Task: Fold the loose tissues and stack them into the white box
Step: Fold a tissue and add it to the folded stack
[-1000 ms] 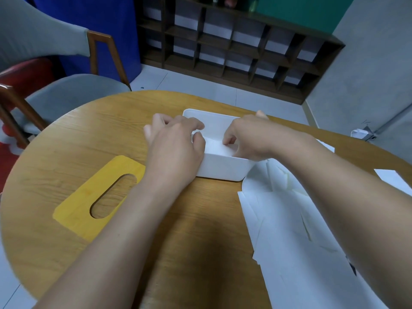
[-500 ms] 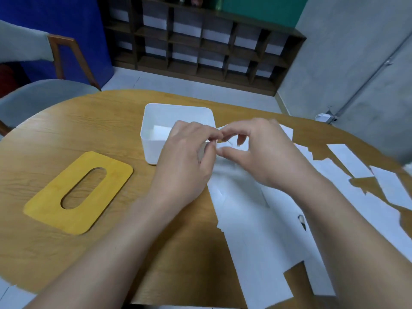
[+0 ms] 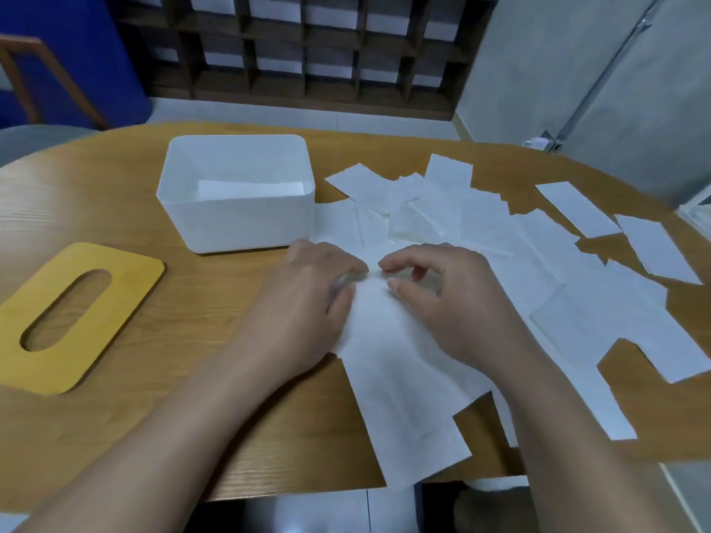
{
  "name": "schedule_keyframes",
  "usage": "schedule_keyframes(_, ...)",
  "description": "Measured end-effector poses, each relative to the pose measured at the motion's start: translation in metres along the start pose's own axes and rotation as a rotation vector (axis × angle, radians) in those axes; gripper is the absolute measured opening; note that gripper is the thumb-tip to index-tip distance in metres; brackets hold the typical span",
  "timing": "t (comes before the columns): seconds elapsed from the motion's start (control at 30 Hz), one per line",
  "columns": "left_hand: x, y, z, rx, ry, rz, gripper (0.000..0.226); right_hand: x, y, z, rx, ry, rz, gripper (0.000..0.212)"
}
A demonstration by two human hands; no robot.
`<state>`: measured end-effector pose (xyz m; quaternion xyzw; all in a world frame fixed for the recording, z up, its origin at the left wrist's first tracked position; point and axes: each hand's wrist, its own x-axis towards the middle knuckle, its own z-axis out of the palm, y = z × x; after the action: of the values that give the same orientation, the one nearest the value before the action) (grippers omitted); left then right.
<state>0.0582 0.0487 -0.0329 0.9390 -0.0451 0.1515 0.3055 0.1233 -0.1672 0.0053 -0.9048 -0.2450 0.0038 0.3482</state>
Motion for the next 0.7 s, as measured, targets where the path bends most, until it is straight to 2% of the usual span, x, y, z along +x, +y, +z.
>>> schedule_keyframes(0.17,-0.002,-0.004,0.006,0.037,0.009,0.034,0.030,-0.012,0.017,-0.010,-0.116,-0.126,-0.094,0.014)
schedule_keyframes(0.23,-0.005,-0.002,0.006,0.038,-0.021,0.049,0.025,-0.015,0.019,-0.012,-0.146,-0.125,-0.108,0.007)
schedule_keyframes(0.4,-0.004,0.003,0.007,0.097,-0.067,0.046,0.034,-0.021,0.022,0.004,-0.245,-0.104,-0.086,0.016)
schedule_keyframes(0.7,0.004,0.018,0.010,-0.017,-0.087,-0.036,0.009,-0.019,0.020,0.005,-0.185,-0.103,-0.092,0.025)
